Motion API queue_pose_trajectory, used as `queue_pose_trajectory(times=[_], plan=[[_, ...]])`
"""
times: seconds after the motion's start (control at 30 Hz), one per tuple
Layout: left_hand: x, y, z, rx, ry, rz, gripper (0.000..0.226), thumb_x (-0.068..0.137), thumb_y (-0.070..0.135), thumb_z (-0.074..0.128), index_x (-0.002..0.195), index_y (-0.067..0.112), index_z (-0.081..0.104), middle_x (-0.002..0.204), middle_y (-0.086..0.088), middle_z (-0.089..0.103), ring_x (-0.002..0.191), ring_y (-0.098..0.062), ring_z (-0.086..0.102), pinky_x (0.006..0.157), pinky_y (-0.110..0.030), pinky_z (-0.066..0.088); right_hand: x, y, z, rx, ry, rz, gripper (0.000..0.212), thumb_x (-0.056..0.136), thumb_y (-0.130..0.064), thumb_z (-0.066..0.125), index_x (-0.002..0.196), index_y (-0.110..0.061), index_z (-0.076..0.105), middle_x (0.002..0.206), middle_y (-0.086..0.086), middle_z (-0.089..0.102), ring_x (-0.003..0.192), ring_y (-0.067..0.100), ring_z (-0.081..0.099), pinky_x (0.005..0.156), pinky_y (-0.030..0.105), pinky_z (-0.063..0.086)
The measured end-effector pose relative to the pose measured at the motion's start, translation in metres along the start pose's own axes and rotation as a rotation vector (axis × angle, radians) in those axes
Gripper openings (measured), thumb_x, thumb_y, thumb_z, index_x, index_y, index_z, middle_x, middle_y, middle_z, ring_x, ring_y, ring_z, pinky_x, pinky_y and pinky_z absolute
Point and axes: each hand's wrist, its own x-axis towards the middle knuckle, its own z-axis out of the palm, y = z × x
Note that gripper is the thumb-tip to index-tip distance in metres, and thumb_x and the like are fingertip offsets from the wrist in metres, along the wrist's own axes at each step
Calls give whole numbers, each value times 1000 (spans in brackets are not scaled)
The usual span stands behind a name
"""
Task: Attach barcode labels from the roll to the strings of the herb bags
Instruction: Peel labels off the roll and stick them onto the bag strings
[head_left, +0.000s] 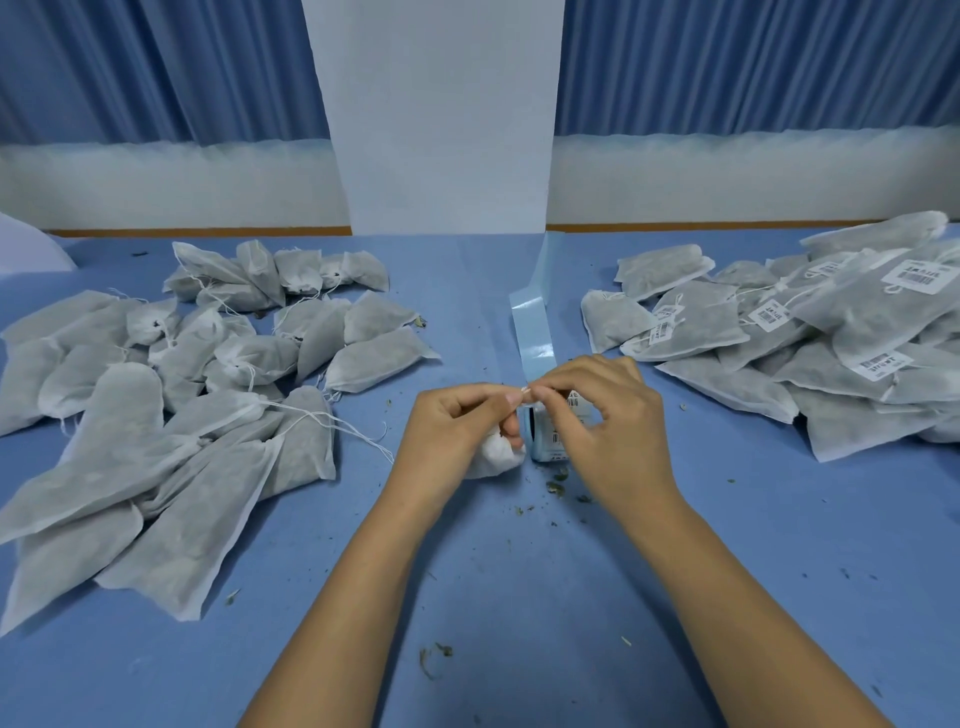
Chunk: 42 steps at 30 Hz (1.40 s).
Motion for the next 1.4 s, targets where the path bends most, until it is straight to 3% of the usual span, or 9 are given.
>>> queue_pose_trajectory(times=[0.13, 0.27, 0.53, 0.7, 0.9, 1.03, 1.13, 1.3, 1.4], plan=[[2, -1, 1, 27, -4, -6, 31, 92, 10, 63, 68, 23, 77, 59, 2, 60, 56, -10, 58, 60, -16, 49, -1, 3, 2, -49, -22, 21, 10, 84, -6, 65, 74, -8, 66, 73, -3, 65, 71, 8, 51, 76, 23, 36], [7, -1, -6, 87, 32, -1, 19, 88, 8, 69, 78, 24, 76, 57, 4, 60, 49, -6, 53, 55, -13, 44, 5, 13, -10, 88, 125, 349, 13, 88, -7, 57, 80, -15, 62, 75, -9, 62, 74, 8, 56, 72, 9, 34], [6, -8, -27, 514, -161, 19, 20, 74, 20, 81, 88, 32, 73, 89, 14, 73, 86, -4, 66, 76, -16, 47, 12, 26, -21, 215, 311, 681, 15, 94, -8, 53, 82, -13, 60, 69, -8, 60, 59, -8, 54, 61, 10, 39], [13, -14, -27, 571, 201, 56, 15, 84, 16, 70, 73, 22, 62, 64, 7, 63, 55, -4, 51, 54, -10, 39, 8, 0, -15, 230, 317, 398, 16, 89, -8, 58, 78, -19, 62, 75, -7, 65, 71, 4, 59, 71, 22, 43], [18, -17, -25, 304, 487, -11, 28, 90, 10, 58, 68, 19, 44, 50, 10, 36, 45, -5, 30, 46, -20, 28, -7, -18, 12, 87, -165, -216, 12, 86, -10, 63, 76, -5, 66, 88, 4, 63, 79, 19, 54, 69, 31, 44], [16, -13, -27, 2, 490, -40, 19, 94, 9, 53, 78, 17, 44, 54, 6, 41, 49, -8, 34, 46, -23, 29, -13, -14, 18, 105, -321, -44, 5, 85, -13, 67, 80, -12, 68, 114, 0, 54, 100, 15, 48, 71, 36, 48], [12, -8, -25, -14, 363, 46, 21, 95, -1, 45, 81, 15, 49, 57, 9, 49, 52, -7, 41, 49, -20, 35, -13, -11, 17, 227, -305, 70, 7, 85, -8, 66, 79, -9, 66, 115, -1, 48, 104, 17, 49, 88, 19, 40], [7, -1, -19, -73, 11, 131, 26, 95, 13, 50, 106, 25, 71, 116, 8, 69, 108, -11, 64, 86, -25, 53, -7, -9, 12, 233, -227, 155, 6, 82, -4, 68, 76, -3, 68, 111, 9, 50, 101, 17, 52, 91, 13, 36], [7, -4, -14, 124, 95, 192, 26, 86, 12, 71, 109, 23, 66, 115, 11, 68, 114, -3, 59, 99, -22, 45, -7, -11, 12, 249, -251, 167, 5, 81, 0, 71, 77, -4, 70, 110, 10, 50, 100, 15, 52, 90, 12, 36]])
